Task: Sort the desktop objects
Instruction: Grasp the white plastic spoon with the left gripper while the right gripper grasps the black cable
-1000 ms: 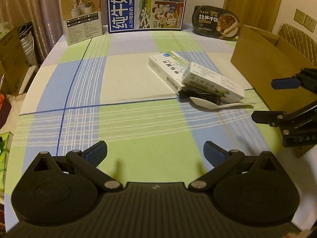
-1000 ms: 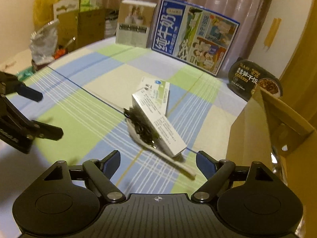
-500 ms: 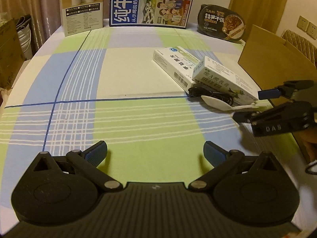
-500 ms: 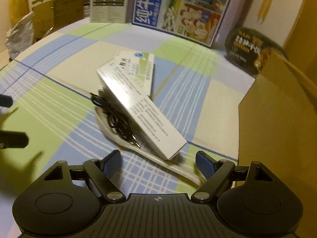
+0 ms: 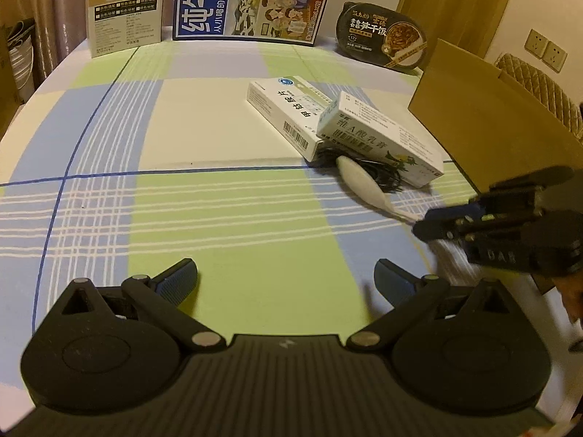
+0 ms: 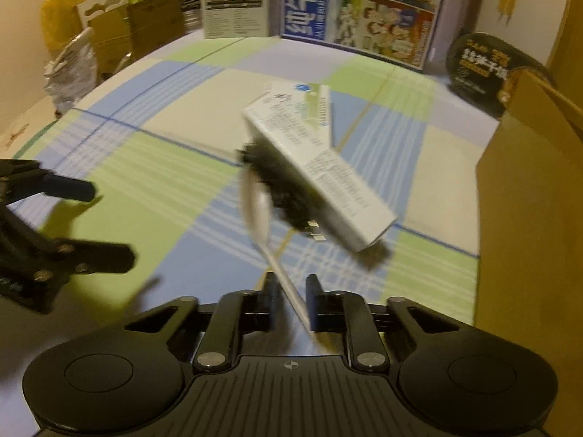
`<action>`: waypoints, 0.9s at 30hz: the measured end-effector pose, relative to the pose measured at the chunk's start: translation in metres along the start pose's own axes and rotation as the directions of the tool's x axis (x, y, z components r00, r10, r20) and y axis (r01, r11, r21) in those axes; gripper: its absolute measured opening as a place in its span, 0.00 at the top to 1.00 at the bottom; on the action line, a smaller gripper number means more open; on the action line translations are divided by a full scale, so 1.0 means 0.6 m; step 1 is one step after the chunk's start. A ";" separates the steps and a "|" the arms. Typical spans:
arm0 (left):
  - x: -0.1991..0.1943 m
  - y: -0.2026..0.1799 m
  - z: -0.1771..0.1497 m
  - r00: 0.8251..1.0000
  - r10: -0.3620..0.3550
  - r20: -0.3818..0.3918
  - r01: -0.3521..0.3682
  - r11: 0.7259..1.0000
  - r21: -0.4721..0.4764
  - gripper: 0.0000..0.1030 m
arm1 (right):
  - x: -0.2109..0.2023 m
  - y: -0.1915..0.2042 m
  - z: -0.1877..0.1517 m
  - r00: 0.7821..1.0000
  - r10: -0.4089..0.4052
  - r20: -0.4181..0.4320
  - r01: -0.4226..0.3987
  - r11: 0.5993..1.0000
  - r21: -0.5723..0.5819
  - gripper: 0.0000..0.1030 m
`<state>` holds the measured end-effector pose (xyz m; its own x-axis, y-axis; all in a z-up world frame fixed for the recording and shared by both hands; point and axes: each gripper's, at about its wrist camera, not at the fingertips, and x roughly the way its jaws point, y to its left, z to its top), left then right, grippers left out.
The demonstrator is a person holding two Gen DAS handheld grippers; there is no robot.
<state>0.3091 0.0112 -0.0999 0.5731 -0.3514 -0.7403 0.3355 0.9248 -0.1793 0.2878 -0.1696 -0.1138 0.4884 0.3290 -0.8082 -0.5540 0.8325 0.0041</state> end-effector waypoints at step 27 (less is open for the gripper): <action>0.005 -0.014 0.001 0.999 -0.044 0.003 0.044 0.999 0.006 0.82 | -0.078 0.013 -0.067 0.993 0.045 0.109 -0.045 0.999 -0.002 0.47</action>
<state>0.3085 0.0022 -0.0999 0.5599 -0.3922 -0.7299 0.3645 0.9076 -0.2080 0.2339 -0.1965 -0.0995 0.5337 0.4128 -0.7380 -0.5769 0.8159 0.0392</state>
